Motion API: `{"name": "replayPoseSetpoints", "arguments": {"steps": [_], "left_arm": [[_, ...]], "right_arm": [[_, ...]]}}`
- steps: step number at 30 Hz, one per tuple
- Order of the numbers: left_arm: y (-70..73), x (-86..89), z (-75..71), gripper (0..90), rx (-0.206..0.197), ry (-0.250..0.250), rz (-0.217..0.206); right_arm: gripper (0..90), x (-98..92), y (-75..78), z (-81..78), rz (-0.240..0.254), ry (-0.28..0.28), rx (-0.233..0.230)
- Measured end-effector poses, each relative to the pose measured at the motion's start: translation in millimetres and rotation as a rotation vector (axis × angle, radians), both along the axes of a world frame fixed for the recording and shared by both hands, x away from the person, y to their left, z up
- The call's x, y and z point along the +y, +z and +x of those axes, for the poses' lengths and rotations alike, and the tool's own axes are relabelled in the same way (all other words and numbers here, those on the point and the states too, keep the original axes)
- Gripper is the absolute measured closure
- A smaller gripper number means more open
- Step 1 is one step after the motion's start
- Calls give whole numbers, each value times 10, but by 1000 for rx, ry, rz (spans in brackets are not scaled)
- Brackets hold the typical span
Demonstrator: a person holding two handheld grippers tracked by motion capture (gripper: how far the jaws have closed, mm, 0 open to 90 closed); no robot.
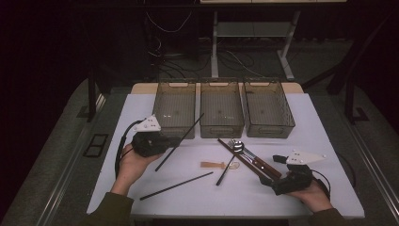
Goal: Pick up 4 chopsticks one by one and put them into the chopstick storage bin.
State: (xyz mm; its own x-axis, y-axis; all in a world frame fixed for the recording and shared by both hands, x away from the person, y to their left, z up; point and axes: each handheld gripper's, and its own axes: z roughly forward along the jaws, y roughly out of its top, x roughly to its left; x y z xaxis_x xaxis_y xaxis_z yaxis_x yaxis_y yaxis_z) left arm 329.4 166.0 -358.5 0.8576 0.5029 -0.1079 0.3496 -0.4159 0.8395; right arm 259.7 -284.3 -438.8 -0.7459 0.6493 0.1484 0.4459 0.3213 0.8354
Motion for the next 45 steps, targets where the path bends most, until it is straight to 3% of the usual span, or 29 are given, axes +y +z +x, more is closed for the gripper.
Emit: {"name": "replayPoseSetpoints", "arguments": {"steps": [18, 33, 45], "left_arm": [[191, -63, 312, 857, -17, 63, -15], [438, -98, 645, 857, -42, 100, -13], [538, -122, 989, 857, -41, 197, 26]], "right_arm": [[9, -10, 11, -16, 4, -6, -1], [9, -23, 9, -11, 15, -11, -2], [9, -26, 14, -20, 15, -7, -10]]}}
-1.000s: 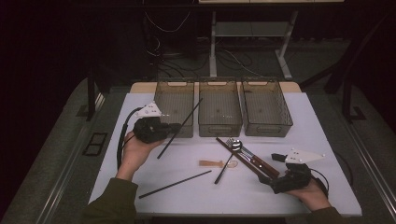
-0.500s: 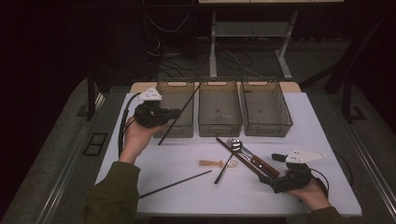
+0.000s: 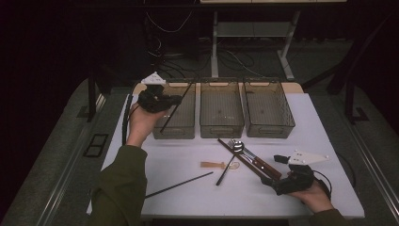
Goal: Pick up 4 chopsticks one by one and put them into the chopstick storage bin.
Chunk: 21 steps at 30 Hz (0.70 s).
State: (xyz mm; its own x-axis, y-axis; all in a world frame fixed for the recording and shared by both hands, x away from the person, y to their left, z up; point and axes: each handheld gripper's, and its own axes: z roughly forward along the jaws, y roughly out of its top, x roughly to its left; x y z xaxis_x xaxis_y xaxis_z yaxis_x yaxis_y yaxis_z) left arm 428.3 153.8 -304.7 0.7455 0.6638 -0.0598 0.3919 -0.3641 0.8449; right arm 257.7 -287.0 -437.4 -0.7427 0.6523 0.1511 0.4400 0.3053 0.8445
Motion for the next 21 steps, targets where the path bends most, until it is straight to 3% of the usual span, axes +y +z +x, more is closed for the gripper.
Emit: {"name": "replayPoseSetpoints", "arguments": {"steps": [6, 13, 21], "left_arm": [[-26, 66, 235, 857, 20, 72, -10], [-138, 115, 462, 857, 54, 140, 28], [-288, 136, 546, 857, 101, 205, 100]], "right_arm": [[9, -3, 1, -1, 3, 1, 1], [9, 3, 7, -11, 6, 5, -1], [9, 7, 11, -21, 8, 12, 0]]}}
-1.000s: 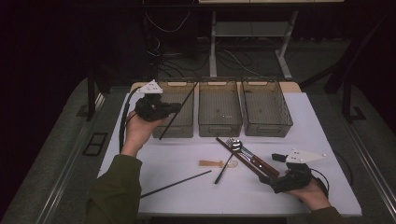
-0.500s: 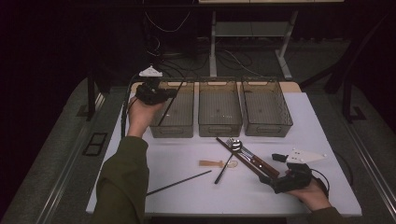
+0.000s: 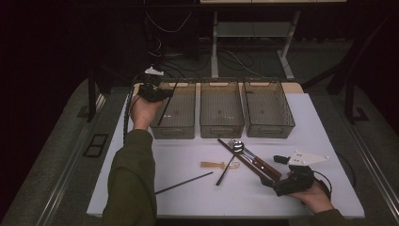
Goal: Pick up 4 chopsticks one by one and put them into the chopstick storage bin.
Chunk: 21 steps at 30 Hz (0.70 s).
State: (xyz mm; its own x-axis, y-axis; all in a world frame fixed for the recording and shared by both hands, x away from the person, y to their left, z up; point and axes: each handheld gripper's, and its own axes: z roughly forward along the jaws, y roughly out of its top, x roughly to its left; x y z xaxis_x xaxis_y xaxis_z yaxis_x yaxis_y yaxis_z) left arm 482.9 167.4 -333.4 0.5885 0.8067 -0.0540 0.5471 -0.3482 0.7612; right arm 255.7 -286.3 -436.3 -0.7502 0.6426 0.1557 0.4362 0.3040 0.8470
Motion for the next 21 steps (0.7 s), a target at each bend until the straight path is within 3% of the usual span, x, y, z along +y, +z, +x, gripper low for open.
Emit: {"name": "replayPoseSetpoints", "arguments": {"steps": [7, 16, 21], "left_arm": [[-123, -3, 24, 857, 39, 12, 44], [-320, 26, 34, 857, 92, 26, 67], [-379, 36, 35, 857, 114, 38, 57]], "right_arm": [[9, 4, -2, 1, 1, -1, 3], [9, 1, -1, 2, 2, -1, 2], [9, 3, -1, 0, 2, 2, 0]]}}
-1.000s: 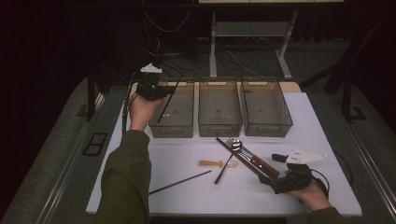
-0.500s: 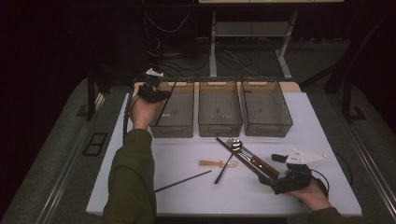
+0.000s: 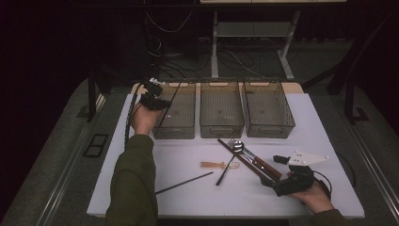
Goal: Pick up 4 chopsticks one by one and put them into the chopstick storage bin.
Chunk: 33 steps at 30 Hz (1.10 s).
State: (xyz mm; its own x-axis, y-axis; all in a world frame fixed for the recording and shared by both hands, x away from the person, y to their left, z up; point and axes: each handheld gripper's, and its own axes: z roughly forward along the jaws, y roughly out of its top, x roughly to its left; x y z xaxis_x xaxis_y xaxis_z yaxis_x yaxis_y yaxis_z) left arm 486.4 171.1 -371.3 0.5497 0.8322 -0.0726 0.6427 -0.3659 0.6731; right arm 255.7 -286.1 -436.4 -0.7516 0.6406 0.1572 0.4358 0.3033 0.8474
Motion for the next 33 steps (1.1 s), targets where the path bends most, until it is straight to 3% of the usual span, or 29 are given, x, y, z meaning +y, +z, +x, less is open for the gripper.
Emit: {"name": "replayPoseSetpoints", "arguments": {"steps": [4, 9, 11, 14, 20, 25, 33], "left_arm": [[-71, -3, 15, 856, 12, -11, 14], [-113, -19, 23, 844, 3, 31, 27], [-106, -13, 25, 717, -13, 56, 10], [-66, -6, 13, 608, -30, 55, 1], [3, -13, -44, 494, -43, -2, -46], [77, -44, -129, 395, -53, -78, -55], [149, -130, -364, 279, -74, -180, -89]], "right_arm": [[9, -1, 0, 1, 0, -1, 0], [9, -5, 1, 1, 2, -1, 2], [9, -5, 2, 0, 2, -1, 2], [9, -8, 2, 1, 4, -1, 0], [9, -4, 2, 1, 2, 0, 1], [9, -3, 0, 1, 1, -3, 1], [9, -6, -17, 6, 4, -7, 9]]}}
